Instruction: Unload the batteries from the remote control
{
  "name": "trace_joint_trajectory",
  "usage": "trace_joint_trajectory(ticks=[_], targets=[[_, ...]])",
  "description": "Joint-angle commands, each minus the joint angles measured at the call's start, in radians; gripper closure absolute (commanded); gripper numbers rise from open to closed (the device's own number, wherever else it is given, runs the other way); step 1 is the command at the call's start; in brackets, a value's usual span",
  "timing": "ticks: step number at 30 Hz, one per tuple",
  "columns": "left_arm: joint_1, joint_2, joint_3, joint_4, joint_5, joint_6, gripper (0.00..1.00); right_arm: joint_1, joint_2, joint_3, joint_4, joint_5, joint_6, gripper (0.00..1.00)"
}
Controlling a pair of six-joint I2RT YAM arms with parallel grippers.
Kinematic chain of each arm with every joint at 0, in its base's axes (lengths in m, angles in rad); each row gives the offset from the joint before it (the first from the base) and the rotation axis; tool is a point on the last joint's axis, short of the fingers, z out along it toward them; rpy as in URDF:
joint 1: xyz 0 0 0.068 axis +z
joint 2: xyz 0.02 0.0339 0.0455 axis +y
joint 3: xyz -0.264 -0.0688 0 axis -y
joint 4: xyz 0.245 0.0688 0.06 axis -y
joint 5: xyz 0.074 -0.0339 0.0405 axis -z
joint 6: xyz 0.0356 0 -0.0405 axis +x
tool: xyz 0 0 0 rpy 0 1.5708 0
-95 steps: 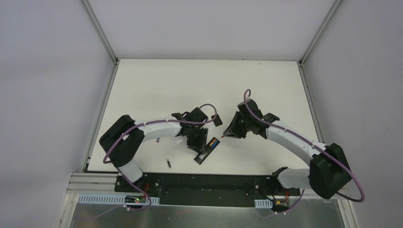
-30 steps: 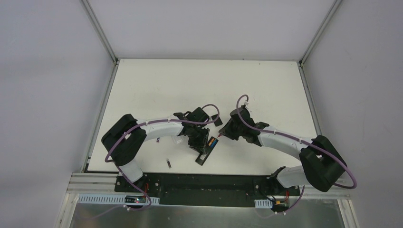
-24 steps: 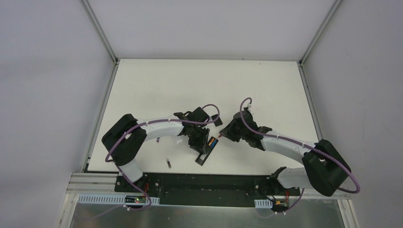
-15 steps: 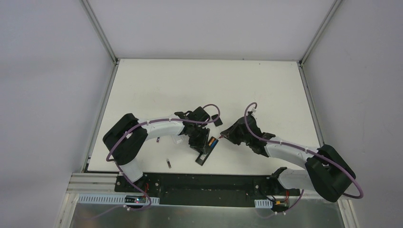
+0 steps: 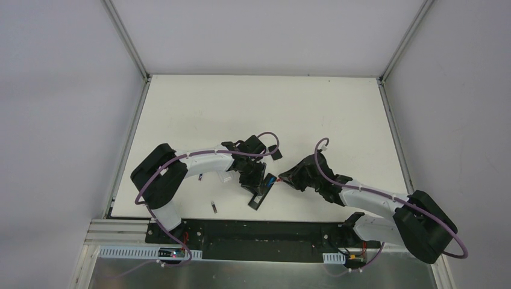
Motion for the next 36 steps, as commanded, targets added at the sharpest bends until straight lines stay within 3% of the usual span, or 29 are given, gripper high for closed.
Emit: trace_joint_trajectory(ticks=[1,15,20,24,31,36], targets=[[-0.033,0.061,-0.024,0.079,-0.071,-0.013,0.81,0.014,-0.05,0.052,-0.122,-0.012,-0.066,1.0],[-0.034,0.036,-0.029,0.07,-0.095,-0.012,0.7,0.017,-0.121,0.249,-0.448,0.135,-0.254,1.0],[-0.033,-0.034,-0.042,0.042,-0.137,-0.019,0.41,0.016,-0.132,0.251,-0.47,0.132,-0.255,1.0],[-0.032,-0.186,-0.076,-0.015,-0.219,-0.042,0.27,0.016,-0.144,0.245,-0.476,0.135,-0.247,1.0],[-0.032,-0.449,-0.241,-0.087,-0.322,-0.18,0.17,0.017,-0.131,0.259,-0.481,0.136,-0.251,1.0],[-0.032,-0.473,-0.237,-0.094,-0.291,-0.16,0.16,0.016,-0.121,0.27,-0.489,0.151,-0.26,1.0]])
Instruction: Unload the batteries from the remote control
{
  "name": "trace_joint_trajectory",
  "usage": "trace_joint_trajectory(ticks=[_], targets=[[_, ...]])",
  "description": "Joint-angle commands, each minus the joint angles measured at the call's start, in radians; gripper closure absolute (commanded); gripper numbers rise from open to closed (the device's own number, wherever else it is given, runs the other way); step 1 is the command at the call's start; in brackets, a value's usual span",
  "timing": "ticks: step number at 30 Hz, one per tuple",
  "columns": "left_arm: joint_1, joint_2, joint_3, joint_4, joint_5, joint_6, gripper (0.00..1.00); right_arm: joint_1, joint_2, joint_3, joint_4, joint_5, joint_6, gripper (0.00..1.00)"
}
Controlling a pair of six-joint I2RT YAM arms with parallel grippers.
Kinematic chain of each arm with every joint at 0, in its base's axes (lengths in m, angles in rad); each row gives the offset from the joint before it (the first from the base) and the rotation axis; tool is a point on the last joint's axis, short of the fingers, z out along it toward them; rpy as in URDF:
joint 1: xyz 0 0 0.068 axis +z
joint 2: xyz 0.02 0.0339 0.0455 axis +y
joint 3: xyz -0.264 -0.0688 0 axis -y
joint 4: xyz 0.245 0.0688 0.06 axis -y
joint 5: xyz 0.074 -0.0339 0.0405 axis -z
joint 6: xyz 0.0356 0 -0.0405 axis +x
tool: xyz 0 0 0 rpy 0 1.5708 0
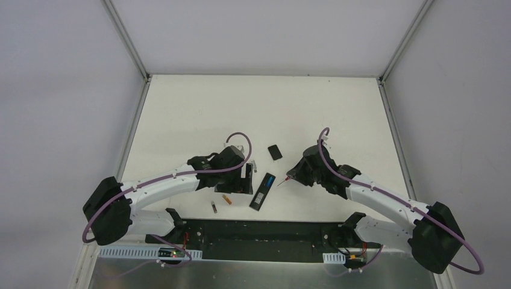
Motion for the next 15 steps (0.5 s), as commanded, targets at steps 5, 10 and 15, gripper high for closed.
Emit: trace_joint_trajectory(ticks=[5,10,15], targets=[[0.004,0.078,0.089,-0.027,0.011,0.055,0.17,0.006,-0.006,0.077,-0.047,0.058,-0.044,1.0],[0.004,0.198,0.197,-0.026,0.04,0.114,0.21,0.007,-0.038,0.075,-0.048,0.08,-0.058,1.0],[0.004,0.213,0.271,-0.014,0.039,0.156,0.18,0.005,-0.063,0.068,-0.05,0.057,-0.071,1.0]])
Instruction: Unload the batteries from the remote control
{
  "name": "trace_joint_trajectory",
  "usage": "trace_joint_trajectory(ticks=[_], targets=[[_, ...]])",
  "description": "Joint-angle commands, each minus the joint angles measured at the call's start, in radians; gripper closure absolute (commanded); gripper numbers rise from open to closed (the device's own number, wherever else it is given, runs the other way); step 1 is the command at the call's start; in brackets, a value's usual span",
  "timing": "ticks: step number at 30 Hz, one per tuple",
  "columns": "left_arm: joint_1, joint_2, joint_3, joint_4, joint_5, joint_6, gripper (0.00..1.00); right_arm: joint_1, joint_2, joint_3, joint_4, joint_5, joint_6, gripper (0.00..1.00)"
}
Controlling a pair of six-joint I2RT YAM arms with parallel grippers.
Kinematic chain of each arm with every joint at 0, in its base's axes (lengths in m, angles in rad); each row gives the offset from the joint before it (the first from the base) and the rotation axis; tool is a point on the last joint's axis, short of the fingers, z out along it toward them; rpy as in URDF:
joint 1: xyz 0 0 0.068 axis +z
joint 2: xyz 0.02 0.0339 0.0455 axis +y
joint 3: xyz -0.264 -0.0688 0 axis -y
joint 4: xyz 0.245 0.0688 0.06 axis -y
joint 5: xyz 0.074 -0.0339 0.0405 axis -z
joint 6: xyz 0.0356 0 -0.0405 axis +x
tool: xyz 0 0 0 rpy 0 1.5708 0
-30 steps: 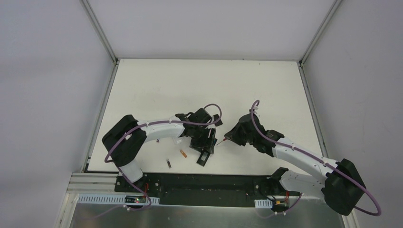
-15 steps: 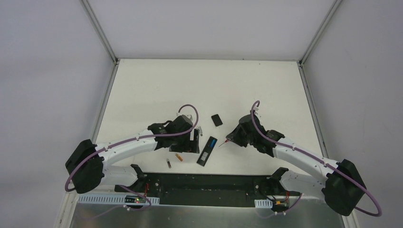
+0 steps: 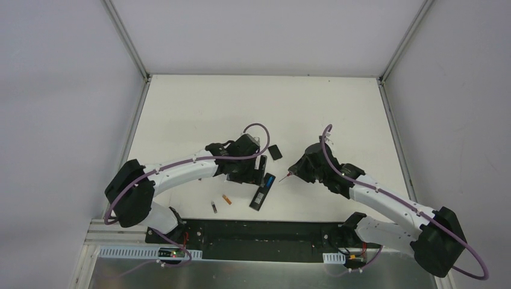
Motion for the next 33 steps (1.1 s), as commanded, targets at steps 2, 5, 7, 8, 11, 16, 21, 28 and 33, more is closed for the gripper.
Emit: trace_joint_trajectory(ticks=[2,5,7,8,11,16,21,28,33], targets=[[0.005,-0.02,0.085,0.018,0.025,0.075,0.16,0.005,-0.03,0.03,-0.006,-0.021,-0.029,1.0],[0.006,-0.054,0.077,0.058,0.049,0.092,0.13,0.005,-0.025,0.023,0.023,-0.078,-0.031,1.0],[0.007,-0.083,0.066,0.091,0.077,0.098,0.09,0.005,-0.033,0.015,0.054,-0.116,-0.035,1.0],[0.013,-0.098,0.06,0.105,0.094,0.099,0.08,0.004,-0.043,0.008,0.082,-0.133,-0.041,1.0],[0.053,-0.162,0.008,0.187,0.205,0.094,0.02,-0.001,-0.085,-0.022,0.165,-0.201,-0.053,1.0],[0.218,-0.256,-0.139,0.42,0.459,-0.021,0.01,-0.007,-0.145,-0.043,0.262,-0.285,-0.063,1.0],[0.282,-0.313,-0.187,0.507,0.595,-0.049,0.02,-0.01,-0.175,-0.029,0.336,-0.37,-0.078,1.0],[0.282,-0.257,-0.196,0.684,0.785,-0.112,0.11,-0.009,-0.174,-0.02,0.416,-0.425,-0.061,1.0],[0.281,-0.251,-0.195,0.68,0.883,-0.077,0.16,-0.01,-0.18,-0.021,0.455,-0.446,-0.052,1.0]])
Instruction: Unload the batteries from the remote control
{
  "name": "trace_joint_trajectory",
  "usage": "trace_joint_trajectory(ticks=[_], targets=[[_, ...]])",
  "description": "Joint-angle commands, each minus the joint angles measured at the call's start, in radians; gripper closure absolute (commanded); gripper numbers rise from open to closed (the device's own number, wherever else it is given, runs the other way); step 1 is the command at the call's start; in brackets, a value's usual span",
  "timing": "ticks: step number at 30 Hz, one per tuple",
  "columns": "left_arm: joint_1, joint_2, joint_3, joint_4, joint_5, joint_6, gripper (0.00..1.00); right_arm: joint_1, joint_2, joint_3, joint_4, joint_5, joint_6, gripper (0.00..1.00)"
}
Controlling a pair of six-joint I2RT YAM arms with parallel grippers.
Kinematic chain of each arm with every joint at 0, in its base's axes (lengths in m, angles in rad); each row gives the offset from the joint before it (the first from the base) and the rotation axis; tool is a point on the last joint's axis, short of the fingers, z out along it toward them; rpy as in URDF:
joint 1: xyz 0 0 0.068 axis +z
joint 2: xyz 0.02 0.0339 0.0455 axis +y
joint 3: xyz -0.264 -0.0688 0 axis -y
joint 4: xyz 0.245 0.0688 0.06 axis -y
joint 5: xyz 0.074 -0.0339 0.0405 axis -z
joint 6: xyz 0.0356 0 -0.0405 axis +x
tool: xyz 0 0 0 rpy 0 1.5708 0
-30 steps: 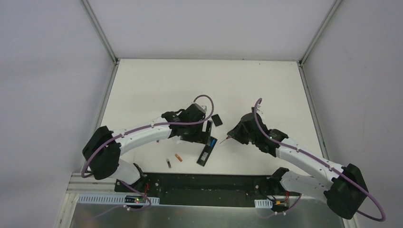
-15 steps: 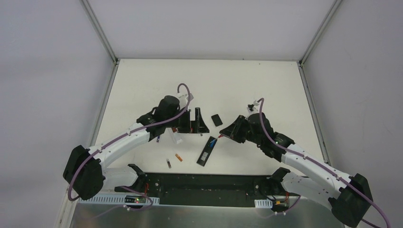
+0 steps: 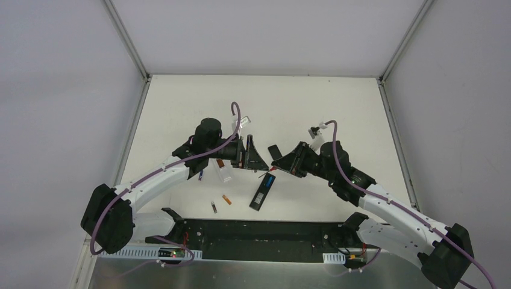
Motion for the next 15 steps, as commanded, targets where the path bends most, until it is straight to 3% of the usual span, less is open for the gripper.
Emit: trace_joint_trajectory(ticks=[1,6,10,15], targets=[[-0.004,0.0,-0.006,0.066,0.146,0.019,0.17,-0.003,-0.022,0.023,0.11,-0.054,0.003,1.0],[-0.004,0.018,0.007,0.058,0.219,0.039,0.28,-0.009,-0.039,-0.012,0.218,-0.106,0.003,1.0],[-0.004,0.037,0.018,0.091,0.281,0.026,0.44,-0.011,-0.045,-0.052,0.326,-0.14,0.0,1.0],[-0.004,0.031,0.02,0.139,0.308,0.002,0.59,-0.013,-0.025,-0.056,0.341,-0.194,-0.031,1.0]])
